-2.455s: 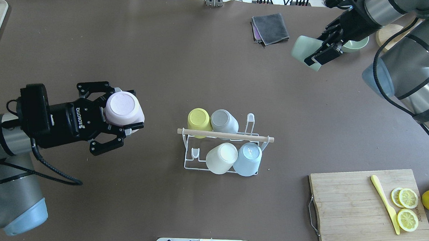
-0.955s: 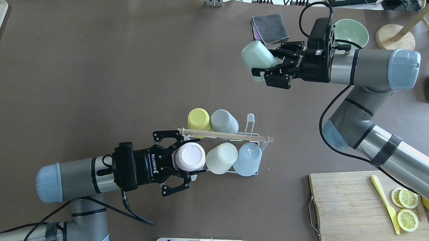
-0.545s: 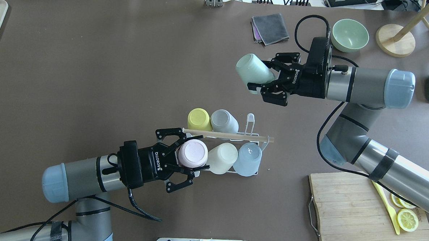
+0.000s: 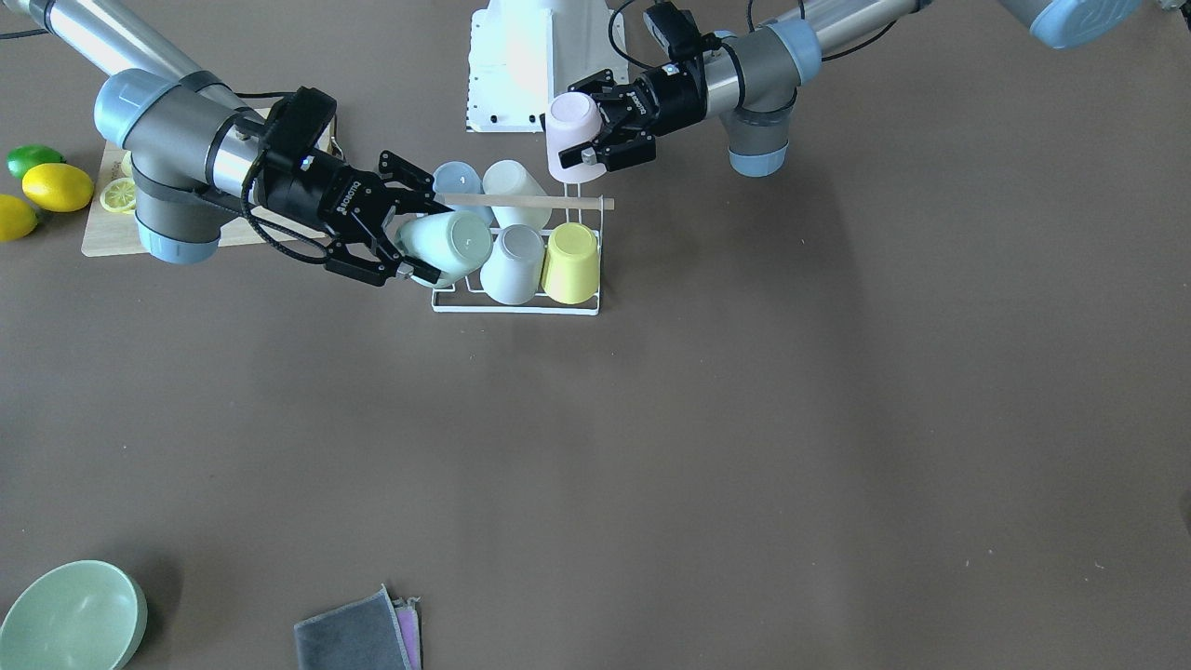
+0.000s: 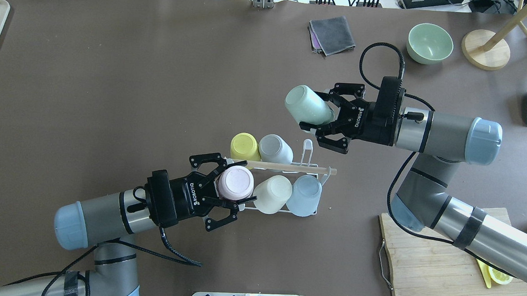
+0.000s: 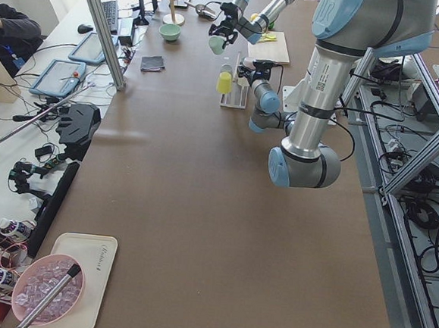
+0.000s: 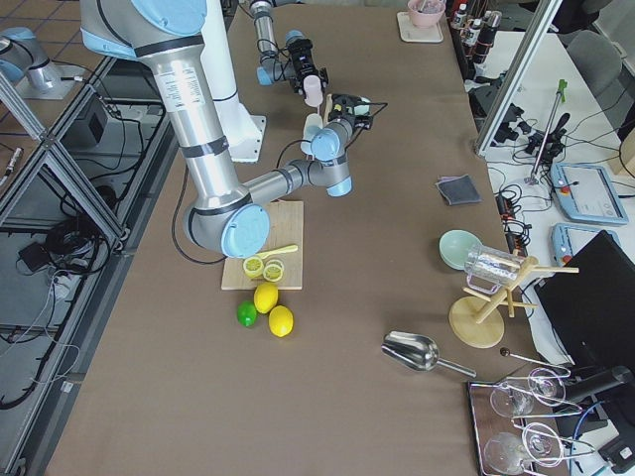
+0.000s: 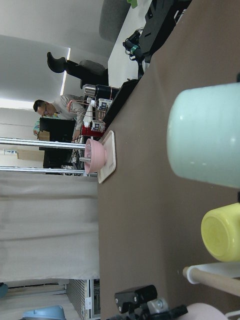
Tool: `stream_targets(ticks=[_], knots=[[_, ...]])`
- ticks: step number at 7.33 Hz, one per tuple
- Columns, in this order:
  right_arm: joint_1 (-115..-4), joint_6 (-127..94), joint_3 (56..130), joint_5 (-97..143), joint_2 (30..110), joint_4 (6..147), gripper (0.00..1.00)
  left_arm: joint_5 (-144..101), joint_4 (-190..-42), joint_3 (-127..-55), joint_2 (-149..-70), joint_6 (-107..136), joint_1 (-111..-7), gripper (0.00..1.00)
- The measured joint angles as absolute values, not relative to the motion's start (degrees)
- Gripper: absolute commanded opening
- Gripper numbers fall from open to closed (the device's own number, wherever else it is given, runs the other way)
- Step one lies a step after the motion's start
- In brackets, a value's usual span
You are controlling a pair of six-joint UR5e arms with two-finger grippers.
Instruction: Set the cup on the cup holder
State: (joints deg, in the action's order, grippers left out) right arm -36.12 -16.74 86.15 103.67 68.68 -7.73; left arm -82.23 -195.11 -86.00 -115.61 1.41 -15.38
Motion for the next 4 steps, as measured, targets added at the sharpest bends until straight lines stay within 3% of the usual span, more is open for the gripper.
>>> stream_targets(ticks=[4], knots=[[-31.11, -14.91, 88.26, 101.36, 71.49, -8.05, 0.21, -82.09, -195.05, -83.57, -117.19, 1.47, -15.25, 0.31]])
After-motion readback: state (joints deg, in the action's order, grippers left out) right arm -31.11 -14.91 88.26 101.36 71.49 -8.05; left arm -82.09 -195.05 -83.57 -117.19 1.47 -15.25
